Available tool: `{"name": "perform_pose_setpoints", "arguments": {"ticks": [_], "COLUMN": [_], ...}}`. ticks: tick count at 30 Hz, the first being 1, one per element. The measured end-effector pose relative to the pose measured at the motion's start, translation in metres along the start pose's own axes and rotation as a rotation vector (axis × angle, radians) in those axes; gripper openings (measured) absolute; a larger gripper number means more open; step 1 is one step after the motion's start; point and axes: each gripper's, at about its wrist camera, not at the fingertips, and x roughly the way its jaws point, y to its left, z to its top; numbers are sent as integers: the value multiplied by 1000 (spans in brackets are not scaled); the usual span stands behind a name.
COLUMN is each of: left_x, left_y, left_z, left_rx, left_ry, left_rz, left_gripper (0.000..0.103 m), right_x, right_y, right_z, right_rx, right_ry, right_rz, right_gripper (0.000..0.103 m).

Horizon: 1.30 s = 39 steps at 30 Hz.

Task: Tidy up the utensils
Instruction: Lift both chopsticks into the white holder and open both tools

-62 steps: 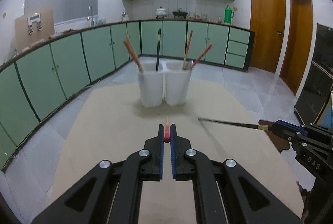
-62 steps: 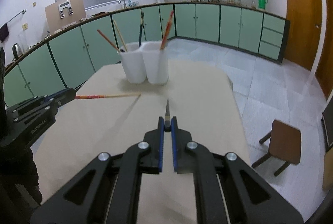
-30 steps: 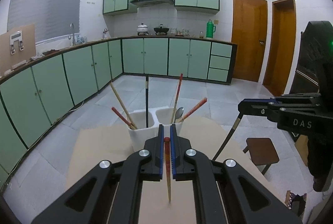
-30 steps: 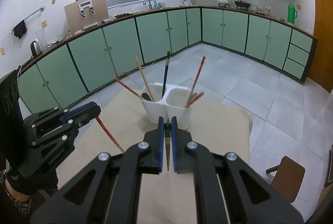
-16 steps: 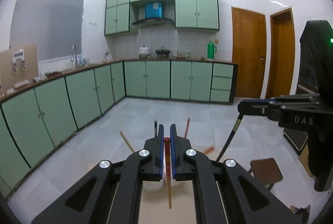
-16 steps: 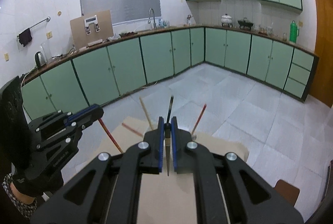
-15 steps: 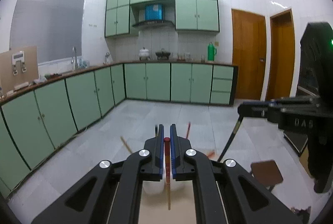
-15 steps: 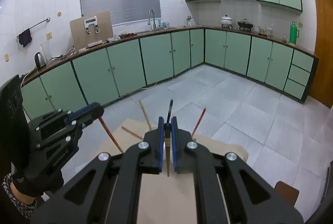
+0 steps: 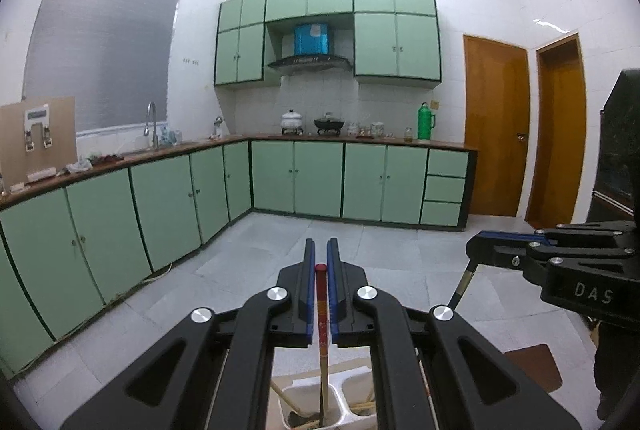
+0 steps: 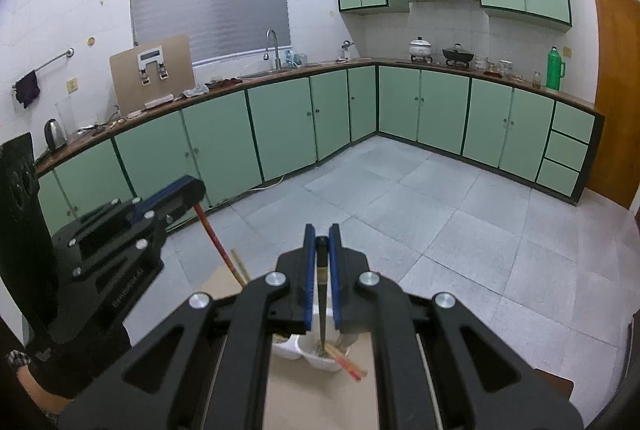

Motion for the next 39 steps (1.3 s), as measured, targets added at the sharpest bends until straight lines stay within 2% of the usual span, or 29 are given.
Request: {"name": "perform_pose_setpoints", "arguments": {"ticks": [5, 12, 21, 29, 31, 33, 35, 39], "left_x": [38, 65, 76, 71, 67, 61, 53, 36], "left_y": [8, 17, 21, 25, 25, 27, 29, 32], "left_z": [-28, -63, -88, -86, -85, -85, -85, -86], "left_rx": [-7, -20, -20, -22, -30, -37, -48, -70], "left_ry": [68, 137, 188, 196, 194, 191, 188, 192], "left_rz": [8, 12, 11, 9, 11, 12, 14, 19], "left_gripper": [6, 6, 6, 10, 14, 19, 26, 42], "right_x": [41, 79, 96, 92, 84, 74, 64, 41], "right_y": [-4, -10, -11, -16, -19, -22, -27, -36], "right_z": [-17, -45, -67, -69, -69, -70, -71, -79], "right_rx": [14, 50, 73, 98, 103, 104, 111, 136], "right_ry": [40, 99, 138, 133, 115, 95, 82, 58], "right_rz": [5, 14, 8, -7, -18, -32, -35, -32], "right_gripper": [6, 6, 6, 11, 26, 34, 35, 46]}}
